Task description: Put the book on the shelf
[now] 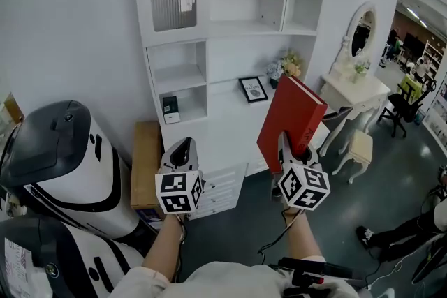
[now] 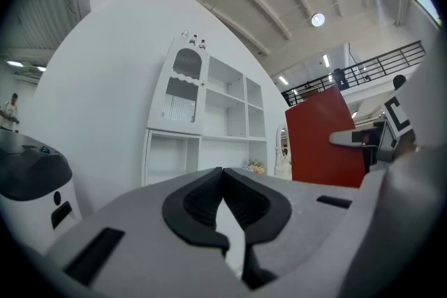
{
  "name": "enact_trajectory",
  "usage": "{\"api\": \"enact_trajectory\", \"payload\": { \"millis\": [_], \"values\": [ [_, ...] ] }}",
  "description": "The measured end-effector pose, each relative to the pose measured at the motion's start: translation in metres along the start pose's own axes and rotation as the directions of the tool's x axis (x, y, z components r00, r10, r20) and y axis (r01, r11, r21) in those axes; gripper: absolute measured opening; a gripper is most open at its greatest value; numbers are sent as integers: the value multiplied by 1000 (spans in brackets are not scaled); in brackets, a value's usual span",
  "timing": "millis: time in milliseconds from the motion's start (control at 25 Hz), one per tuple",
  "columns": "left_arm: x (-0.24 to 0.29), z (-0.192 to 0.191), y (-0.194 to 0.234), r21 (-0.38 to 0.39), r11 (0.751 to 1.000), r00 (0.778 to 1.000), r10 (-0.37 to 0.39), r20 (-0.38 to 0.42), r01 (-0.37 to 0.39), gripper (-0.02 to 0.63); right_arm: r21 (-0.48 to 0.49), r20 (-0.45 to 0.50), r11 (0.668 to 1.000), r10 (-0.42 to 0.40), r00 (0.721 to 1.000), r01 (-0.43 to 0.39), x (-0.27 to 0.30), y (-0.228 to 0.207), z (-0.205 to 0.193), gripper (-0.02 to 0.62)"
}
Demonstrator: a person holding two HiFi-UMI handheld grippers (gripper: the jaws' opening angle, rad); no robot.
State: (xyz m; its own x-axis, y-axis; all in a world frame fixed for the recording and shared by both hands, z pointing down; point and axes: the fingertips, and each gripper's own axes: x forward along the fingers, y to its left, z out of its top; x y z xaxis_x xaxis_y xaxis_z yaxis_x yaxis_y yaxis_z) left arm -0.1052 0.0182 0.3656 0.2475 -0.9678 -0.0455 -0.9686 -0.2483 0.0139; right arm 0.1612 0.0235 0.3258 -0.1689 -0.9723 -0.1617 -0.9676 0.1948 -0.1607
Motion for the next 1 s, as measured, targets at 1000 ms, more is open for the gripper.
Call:
{"api": "enact_trajectory", "payload": {
  "millis": [1000],
  "values": [
    [126, -9, -14, 58, 998, 1000, 3, -26, -1, 8, 30, -4, 999, 43, 999, -43, 109, -65, -13, 172]
  ]
}}
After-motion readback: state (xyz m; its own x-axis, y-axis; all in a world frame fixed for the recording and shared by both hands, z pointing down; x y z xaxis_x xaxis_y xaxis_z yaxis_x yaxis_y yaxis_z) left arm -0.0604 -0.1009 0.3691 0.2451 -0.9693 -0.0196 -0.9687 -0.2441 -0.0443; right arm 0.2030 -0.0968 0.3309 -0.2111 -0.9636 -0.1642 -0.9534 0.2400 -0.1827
